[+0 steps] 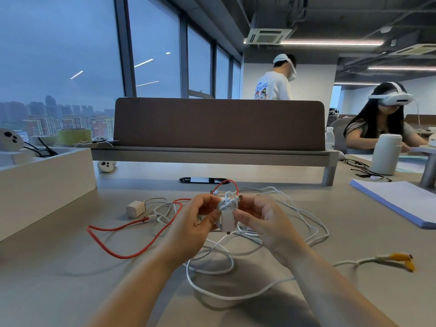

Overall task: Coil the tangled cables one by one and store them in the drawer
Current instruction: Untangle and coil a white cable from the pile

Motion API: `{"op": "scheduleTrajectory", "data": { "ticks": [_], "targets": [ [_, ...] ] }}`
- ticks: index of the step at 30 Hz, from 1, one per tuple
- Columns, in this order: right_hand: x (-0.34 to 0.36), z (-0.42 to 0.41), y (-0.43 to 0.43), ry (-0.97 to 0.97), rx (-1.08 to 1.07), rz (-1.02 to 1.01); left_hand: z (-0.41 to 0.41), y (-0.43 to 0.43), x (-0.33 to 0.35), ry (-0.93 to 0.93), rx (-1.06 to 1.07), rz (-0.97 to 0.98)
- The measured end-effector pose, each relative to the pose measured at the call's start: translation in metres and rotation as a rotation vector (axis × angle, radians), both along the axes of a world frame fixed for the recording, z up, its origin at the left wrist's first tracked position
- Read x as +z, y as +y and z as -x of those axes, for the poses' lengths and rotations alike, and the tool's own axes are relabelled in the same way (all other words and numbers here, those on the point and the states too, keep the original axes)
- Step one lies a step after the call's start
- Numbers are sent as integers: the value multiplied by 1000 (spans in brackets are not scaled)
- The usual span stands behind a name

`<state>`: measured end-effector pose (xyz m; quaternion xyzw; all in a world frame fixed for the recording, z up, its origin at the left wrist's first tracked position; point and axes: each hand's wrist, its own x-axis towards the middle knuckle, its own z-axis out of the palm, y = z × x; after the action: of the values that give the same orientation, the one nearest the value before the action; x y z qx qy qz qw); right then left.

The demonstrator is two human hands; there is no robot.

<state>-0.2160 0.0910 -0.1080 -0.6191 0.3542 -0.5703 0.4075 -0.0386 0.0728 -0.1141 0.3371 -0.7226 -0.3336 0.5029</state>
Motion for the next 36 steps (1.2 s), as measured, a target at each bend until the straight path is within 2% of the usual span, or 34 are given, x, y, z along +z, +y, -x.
{"op": "scheduleTrajectory", "data": {
  "ticks": [8, 15, 23, 26, 31, 36],
  "targets": [
    [-3, 1, -3, -25, 1, -1, 2, 4, 1, -107, 36, 40],
    [-3, 3, -5, -45, -3, 23, 2, 5, 2, -124, 79, 102],
    [-8, 3, -9, 29, -79, 16, 1, 5, 6, -72, 63, -52],
    [-10, 3, -10, 9, -75, 0, 0, 6, 6, -30, -43, -177],
    [-13, -1, -11, -32, -42, -44, 1, 4, 2, -100, -30, -217],
    [-10, 0, -10, -39, -38, -91, -1, -1, 2, 24, -36, -296]
  ]
}}
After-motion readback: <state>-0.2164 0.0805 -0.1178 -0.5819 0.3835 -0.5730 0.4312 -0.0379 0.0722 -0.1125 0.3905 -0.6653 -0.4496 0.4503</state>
